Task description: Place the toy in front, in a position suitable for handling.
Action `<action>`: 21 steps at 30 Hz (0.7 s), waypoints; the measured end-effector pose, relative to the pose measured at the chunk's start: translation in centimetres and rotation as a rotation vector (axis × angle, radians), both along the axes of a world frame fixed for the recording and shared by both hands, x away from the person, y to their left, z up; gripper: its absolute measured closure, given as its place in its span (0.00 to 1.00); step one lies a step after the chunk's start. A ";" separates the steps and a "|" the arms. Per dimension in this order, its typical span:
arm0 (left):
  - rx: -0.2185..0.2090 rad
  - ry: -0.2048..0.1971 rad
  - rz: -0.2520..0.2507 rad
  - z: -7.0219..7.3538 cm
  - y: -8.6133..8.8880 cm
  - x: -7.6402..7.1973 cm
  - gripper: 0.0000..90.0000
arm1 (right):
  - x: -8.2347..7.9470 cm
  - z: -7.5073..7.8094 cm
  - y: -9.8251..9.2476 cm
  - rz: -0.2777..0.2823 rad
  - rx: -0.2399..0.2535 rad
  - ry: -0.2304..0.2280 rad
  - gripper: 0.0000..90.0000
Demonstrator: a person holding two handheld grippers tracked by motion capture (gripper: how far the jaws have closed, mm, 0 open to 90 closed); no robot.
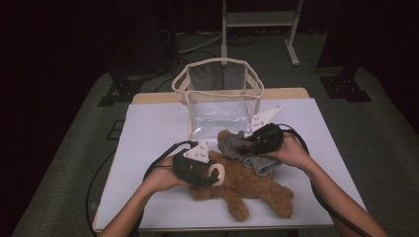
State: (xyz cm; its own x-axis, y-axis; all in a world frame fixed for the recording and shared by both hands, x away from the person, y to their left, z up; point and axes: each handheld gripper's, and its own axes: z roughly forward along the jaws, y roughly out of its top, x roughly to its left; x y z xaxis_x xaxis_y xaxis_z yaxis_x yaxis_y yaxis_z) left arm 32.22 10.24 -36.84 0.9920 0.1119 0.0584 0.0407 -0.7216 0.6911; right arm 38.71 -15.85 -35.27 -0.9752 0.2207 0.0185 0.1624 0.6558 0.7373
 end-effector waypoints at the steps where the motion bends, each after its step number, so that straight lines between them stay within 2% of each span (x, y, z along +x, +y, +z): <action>1: -0.001 0.000 0.001 0.0 0.1 -0.1 0.50 | 0.2 -0.1 0.1 0.000 -0.006 0.003 0.83; 6: -0.015 0.010 0.002 -0.1 0.2 -0.1 0.50 | 0.4 -0.8 -0.6 -0.013 -0.017 0.024 0.83; 10: -0.006 0.002 -0.009 0.0 -0.1 0.0 0.50 | 0.1 -0.6 -1.8 -0.027 0.001 0.030 0.83; 13: -0.004 0.002 -0.008 0.0 -0.3 0.0 0.50 | -0.3 0.1 -1.2 -0.009 0.019 0.023 0.83; 18: -0.003 0.000 0.006 0.0 -0.2 0.1 0.50 | -0.3 0.1 0.8 0.037 0.003 0.018 0.83; 21: -0.006 0.002 0.021 0.1 -0.2 0.4 0.50 | -0.3 -0.1 0.1 0.020 -0.006 0.026 0.83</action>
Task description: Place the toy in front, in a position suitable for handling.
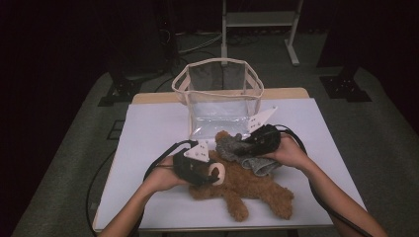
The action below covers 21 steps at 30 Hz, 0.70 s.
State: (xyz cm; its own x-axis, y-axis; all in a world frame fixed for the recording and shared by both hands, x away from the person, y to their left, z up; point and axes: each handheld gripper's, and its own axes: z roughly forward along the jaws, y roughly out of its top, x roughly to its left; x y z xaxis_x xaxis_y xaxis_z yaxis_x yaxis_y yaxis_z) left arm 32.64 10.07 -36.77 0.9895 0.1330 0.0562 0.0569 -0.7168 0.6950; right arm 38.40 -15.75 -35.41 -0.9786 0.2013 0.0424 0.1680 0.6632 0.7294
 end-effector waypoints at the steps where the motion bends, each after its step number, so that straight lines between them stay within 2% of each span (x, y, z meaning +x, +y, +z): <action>1: -0.003 0.000 0.004 0.0 0.0 0.1 0.50 | 0.0 0.0 -0.5 -0.008 0.003 0.001 0.83; 5: -0.013 0.000 0.024 0.1 -0.1 0.6 0.50 | -0.5 0.0 -3.3 -0.054 0.026 0.019 0.83; 8: -0.015 0.002 0.039 0.2 -0.4 1.0 0.50 | -1.2 0.3 -4.6 -0.060 0.041 0.017 0.83; 13: -0.007 -0.006 0.051 0.4 -1.0 1.6 0.50 | -2.7 1.0 -4.0 -0.024 0.058 0.004 0.83; 16: -0.007 0.000 0.055 0.5 -0.9 1.9 0.50 | -3.3 0.9 -3.3 -0.002 0.043 -0.014 0.83; 21: -0.023 -0.018 0.057 1.0 -0.2 1.7 0.48 | -2.9 -0.1 -4.3 -0.037 0.056 0.003 0.83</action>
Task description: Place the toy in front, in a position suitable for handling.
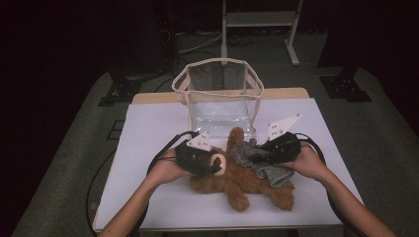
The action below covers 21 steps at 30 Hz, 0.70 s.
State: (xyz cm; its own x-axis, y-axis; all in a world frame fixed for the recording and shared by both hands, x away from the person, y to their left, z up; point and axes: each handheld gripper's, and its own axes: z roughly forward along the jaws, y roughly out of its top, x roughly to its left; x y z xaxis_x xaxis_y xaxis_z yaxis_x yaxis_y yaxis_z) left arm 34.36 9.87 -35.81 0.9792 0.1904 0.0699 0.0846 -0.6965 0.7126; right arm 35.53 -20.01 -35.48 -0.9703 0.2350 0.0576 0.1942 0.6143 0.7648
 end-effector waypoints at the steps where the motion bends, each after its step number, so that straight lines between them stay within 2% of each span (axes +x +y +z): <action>1: 0.002 -0.011 -0.003 0.2 0.3 0.0 0.48 | 0.1 -0.2 -0.3 -0.007 0.008 0.008 0.83; 3: -0.005 -0.025 0.006 0.6 0.9 -0.2 0.45 | 0.2 -0.5 -0.7 -0.020 0.017 0.017 0.83; 5: 0.011 -0.047 0.012 0.8 1.5 -0.5 0.40 | 0.2 -0.7 -1.0 -0.029 0.027 0.019 0.83; 8: 0.019 -0.037 0.027 0.6 2.6 -0.6 0.34 | 0.3 -0.9 -1.6 -0.047 0.035 0.025 0.83; 10: 0.022 -0.017 0.039 0.1 3.0 -0.5 0.32 | 0.4 -1.0 -2.0 -0.056 0.038 0.026 0.83; 12: 0.022 0.002 0.041 -0.6 3.1 -0.4 0.34 | 0.4 -1.1 -2.3 -0.065 0.037 0.027 0.83; 15: 0.018 0.032 0.031 -1.6 2.9 -0.2 0.45 | 0.4 -1.2 -2.7 -0.080 0.026 0.029 0.83; 18: -0.014 0.064 0.016 -2.3 2.5 -0.2 0.50 | 0.5 -1.2 -3.1 -0.085 0.021 0.028 0.83; 21: -0.031 0.071 0.008 -2.5 2.0 -0.4 0.51 | 0.4 -0.9 -3.1 -0.085 0.012 0.024 0.83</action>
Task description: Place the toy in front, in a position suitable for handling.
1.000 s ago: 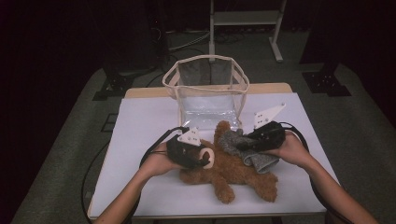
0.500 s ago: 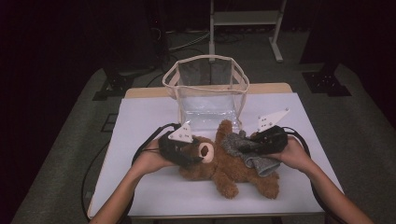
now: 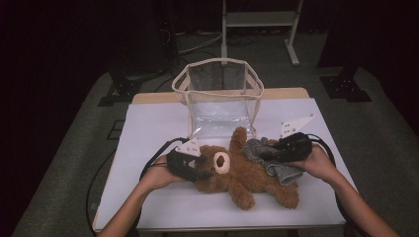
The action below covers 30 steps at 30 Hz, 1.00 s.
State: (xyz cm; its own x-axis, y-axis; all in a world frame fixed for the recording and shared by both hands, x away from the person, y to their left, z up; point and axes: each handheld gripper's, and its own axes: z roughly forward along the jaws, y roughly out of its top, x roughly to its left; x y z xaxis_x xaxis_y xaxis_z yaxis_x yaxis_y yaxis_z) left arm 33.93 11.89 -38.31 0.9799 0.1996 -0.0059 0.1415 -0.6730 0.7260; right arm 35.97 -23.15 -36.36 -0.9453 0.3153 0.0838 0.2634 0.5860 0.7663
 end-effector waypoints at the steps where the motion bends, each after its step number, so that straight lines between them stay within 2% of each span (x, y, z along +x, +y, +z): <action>1: -0.002 0.003 -0.006 0.0 -0.2 -0.1 0.51 | 0.0 0.2 0.1 0.002 -0.004 -0.007 0.83; 4: -0.015 0.005 -0.018 -0.2 -1.1 -0.3 0.52 | -0.4 1.0 0.7 0.013 -0.024 -0.042 0.83; 6: -0.025 0.007 -0.041 -0.3 -2.1 -0.4 0.52 | -0.6 1.4 1.4 0.034 -0.016 -0.053 0.83; 11: -0.011 -0.018 -0.060 -0.3 -3.9 -0.4 0.52 | -1.3 1.1 3.2 0.080 -0.046 -0.060 0.83; 16: 0.001 -0.036 -0.043 0.0 -3.5 -0.2 0.49 | -1.4 0.6 1.5 0.048 -0.027 -0.040 0.83; 22: 0.002 -0.037 -0.037 -0.1 -3.7 -0.3 0.49 | -2.5 0.8 -0.1 0.022 -0.018 -0.048 0.83; 27: 0.004 -0.037 -0.027 0.0 -4.0 -0.1 0.49 | -3.1 1.1 1.0 0.059 -0.014 -0.058 0.83; 30: 0.008 -0.036 -0.028 0.0 -3.8 -0.1 0.49 | -3.2 0.8 1.9 0.085 -0.035 -0.070 0.83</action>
State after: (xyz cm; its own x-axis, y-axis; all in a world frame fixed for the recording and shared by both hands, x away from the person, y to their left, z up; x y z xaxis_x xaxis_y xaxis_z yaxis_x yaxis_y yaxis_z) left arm 33.84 8.08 -38.34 0.9846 0.1724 0.0306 0.0969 -0.6820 0.7249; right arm 32.75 -21.27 -35.53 -0.9720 0.2350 0.0073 0.1581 0.6304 0.7600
